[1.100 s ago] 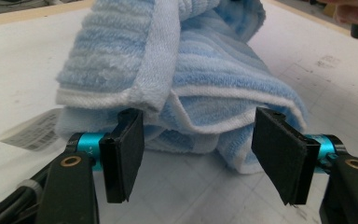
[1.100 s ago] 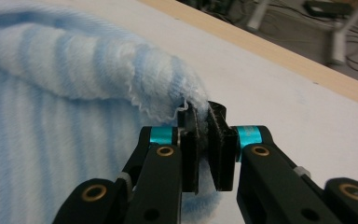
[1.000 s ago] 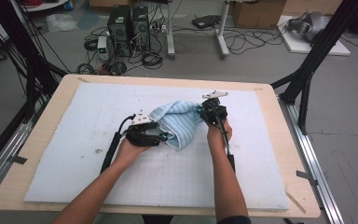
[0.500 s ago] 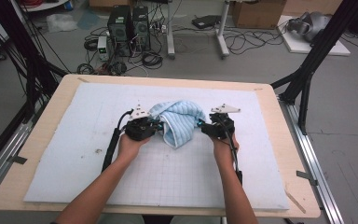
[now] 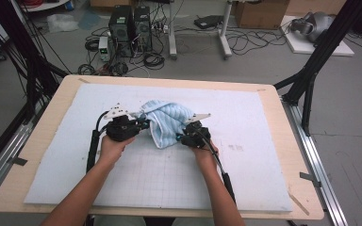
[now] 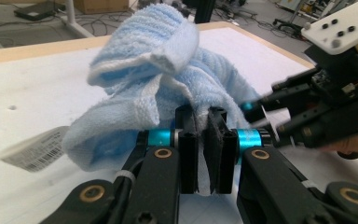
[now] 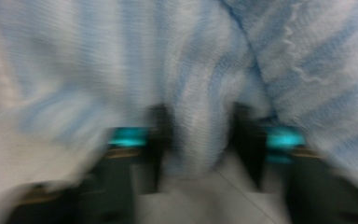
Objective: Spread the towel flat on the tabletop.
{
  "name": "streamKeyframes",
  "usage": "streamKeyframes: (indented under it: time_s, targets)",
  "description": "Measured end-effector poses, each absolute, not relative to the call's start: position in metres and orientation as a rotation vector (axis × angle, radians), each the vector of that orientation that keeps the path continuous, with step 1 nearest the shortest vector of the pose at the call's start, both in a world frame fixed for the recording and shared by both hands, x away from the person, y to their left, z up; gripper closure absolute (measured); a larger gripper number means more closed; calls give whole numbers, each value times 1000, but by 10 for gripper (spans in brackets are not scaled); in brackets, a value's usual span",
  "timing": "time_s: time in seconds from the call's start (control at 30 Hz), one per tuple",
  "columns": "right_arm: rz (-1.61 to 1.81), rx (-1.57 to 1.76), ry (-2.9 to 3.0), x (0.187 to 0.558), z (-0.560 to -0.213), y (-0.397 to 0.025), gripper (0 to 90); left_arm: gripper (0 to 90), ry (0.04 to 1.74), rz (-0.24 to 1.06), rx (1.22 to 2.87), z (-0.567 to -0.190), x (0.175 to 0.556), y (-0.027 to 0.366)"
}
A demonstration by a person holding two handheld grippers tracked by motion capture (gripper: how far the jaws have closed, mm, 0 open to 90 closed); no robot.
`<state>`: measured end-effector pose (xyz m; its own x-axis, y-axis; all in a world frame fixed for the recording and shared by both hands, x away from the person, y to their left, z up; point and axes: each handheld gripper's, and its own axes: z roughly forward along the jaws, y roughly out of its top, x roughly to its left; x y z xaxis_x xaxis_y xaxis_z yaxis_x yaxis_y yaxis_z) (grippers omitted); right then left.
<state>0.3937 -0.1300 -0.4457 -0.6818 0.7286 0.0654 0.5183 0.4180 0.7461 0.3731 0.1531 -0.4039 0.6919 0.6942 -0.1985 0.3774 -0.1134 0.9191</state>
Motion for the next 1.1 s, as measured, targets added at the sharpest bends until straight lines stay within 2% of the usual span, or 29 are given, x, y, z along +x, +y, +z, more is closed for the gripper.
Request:
streamKeyframes:
  time_s: [0.07,0.2,0.3,0.53,0.83,0.9,0.93,1.0,1.03,1.07,1.1]
  targets:
    - [1103,1054,2419,392,-444,-129,783,837,870,349,1726,-403,373,159]
    - [1112,1061,2416,390,-438,-136,787,836,895,374,1726,-403,370,174]
    - [1188,1093,2348,384,-420,-158,785,837,909,374,1744,-409,366,183]
    - [1261,1107,2240,385,-406,-168,785,837,901,345,1810,-420,355,184]
    - [1301,1154,2206,426,-394,-138,780,837,910,320,1858,-426,347,194]
    - [1301,1152,2208,434,-395,-129,745,829,913,314,1858,-426,347,196]
    - [1294,1156,2201,436,-396,-125,700,805,917,308,1854,-427,347,198]
    - [1299,1179,2185,437,-397,-122,627,683,931,304,1833,-427,348,201]
    - [1299,1179,2185,437,-397,-122,627,683,938,312,1823,-427,348,202]
    - [1308,1194,2181,437,-397,-123,595,600,945,335,1811,-425,348,203]
    - [1310,1197,2177,434,-396,-126,549,481,945,354,1806,-423,348,203]
